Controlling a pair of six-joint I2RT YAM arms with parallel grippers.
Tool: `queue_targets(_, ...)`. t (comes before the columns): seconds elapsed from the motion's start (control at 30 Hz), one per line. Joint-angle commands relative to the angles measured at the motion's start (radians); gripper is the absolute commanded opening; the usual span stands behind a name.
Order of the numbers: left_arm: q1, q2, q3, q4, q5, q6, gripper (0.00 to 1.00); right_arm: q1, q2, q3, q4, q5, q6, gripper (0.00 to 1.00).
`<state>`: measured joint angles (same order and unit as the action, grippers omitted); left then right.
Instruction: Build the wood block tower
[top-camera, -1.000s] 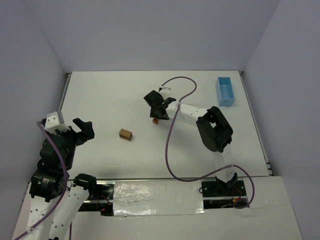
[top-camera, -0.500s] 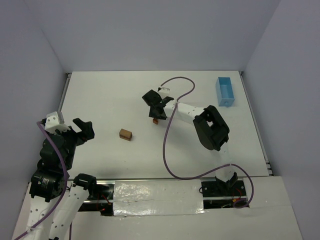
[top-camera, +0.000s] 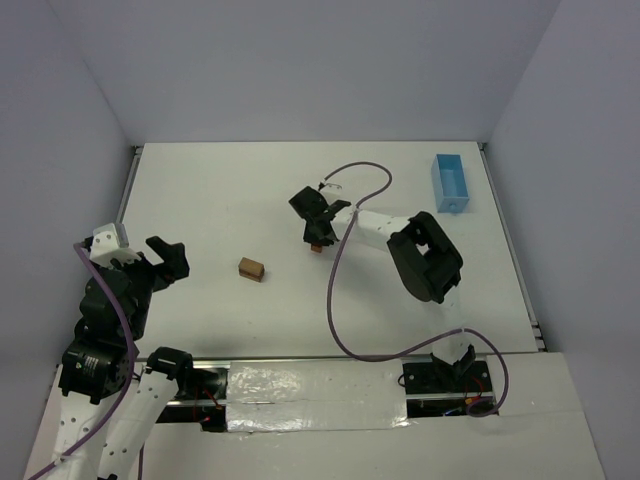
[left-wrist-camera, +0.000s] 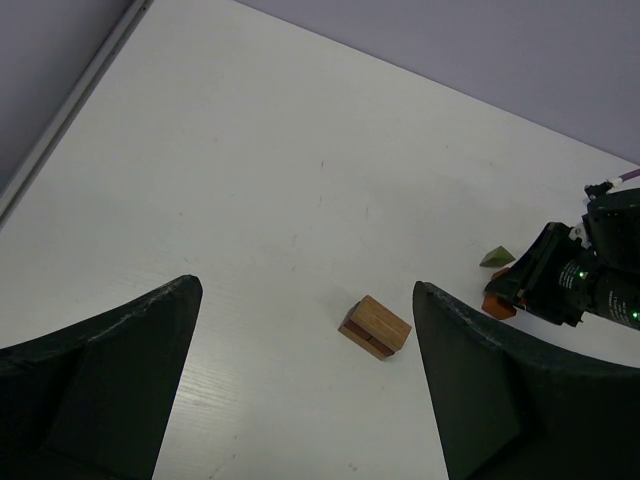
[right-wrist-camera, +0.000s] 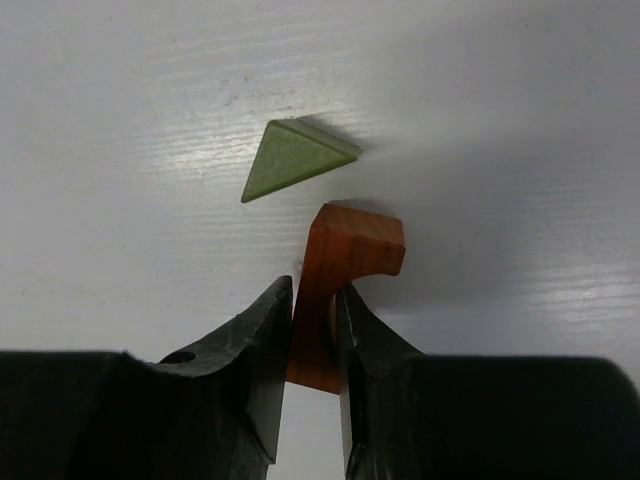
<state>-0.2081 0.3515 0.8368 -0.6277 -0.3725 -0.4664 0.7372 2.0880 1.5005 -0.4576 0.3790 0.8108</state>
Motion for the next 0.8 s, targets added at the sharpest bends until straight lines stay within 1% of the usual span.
queue_targets(0.0,-0.005,0.007,-0.005,0.045,0.009,0.028,0.99,-0.005,-0.081,-0.057,0.039,-0.019,-0.009,0.16)
queue_targets(0.07,-0.005,0.010,-0.004,0.046,0.012,0.028,0.99,-0.002,-0.124,-0.101,0.086,-0.043,-0.042,0.09)
queue_targets(0.1,-0.005,0.015,-0.004,0.046,0.018,0.028,1.00,-0.001,-0.191,-0.165,0.167,-0.060,-0.065,0.07)
queue_targets(0.17,-0.008,0.032,0.005,0.046,0.035,0.029,0.99,0.022,-0.280,-0.241,0.247,-0.068,-0.131,0.07)
queue_targets(0.2,-0.008,0.043,0.008,0.043,0.050,0.028,1.00,0.034,-0.334,-0.329,0.351,-0.071,-0.165,0.07)
queue_targets(0.23,-0.008,0.055,0.030,0.030,0.113,0.023,1.00,0.051,-0.444,-0.379,0.417,-0.083,-0.208,0.08)
queue_targets(0.27,-0.008,0.084,0.042,0.022,0.153,0.000,1.00,0.088,-0.501,-0.473,0.547,-0.128,-0.296,0.08)
queue_targets(0.3,-0.007,0.101,0.054,0.017,0.203,-0.017,0.99,0.111,-0.557,-0.515,0.609,-0.156,-0.342,0.09)
queue_targets(0.33,-0.007,0.133,0.071,0.022,0.313,-0.038,0.99,0.140,-0.657,-0.558,0.667,-0.199,-0.390,0.09)
queue_targets(0.37,-0.008,0.147,0.076,0.029,0.364,-0.085,1.00,0.171,-0.699,-0.592,0.715,-0.204,-0.436,0.13)
queue_targets(0.4,-0.007,0.174,0.077,0.058,0.479,-0.141,0.99,0.230,-0.764,-0.643,0.782,-0.207,-0.508,0.13)
queue_targets(0.43,-0.008,0.188,0.076,0.078,0.480,-0.141,0.99,0.252,-0.764,-0.657,0.804,-0.219,-0.534,0.13)
queue_targets(0.47,-0.008,0.199,0.071,0.104,0.592,-0.196,0.99,0.267,-0.802,-0.666,0.819,-0.280,-0.551,0.13)
queue_targets(0.53,-0.008,0.219,0.042,0.175,0.712,-0.239,1.00,0.284,-0.832,-0.692,0.856,-0.359,-0.578,0.12)
queue_targets(0.57,-0.008,0.234,0.033,0.240,0.806,-0.262,1.00,0.286,-0.861,-0.700,0.867,-0.395,-0.579,0.12)
queue_targets(0.63,-0.010,0.244,0.010,0.287,0.877,-0.270,0.99,0.281,-0.894,-0.738,0.902,-0.532,-0.591,0.13)
queue_targets(0.67,-0.010,0.244,-0.002,0.340,0.956,-0.273,1.00,0.277,-0.916,-0.743,0.901,-0.602,-0.599,0.14)
queue_targets(0.7,-0.010,0.241,-0.037,0.374,1.001,-0.281,0.99,0.274,-0.921,-0.737,0.887,-0.723,-0.602,0.14)
queue_targets(0.77,-0.010,0.230,-0.076,0.487,1.093,-0.311,0.99,0.272,-0.919,-0.702,0.826,-0.797,-0.607,0.14)
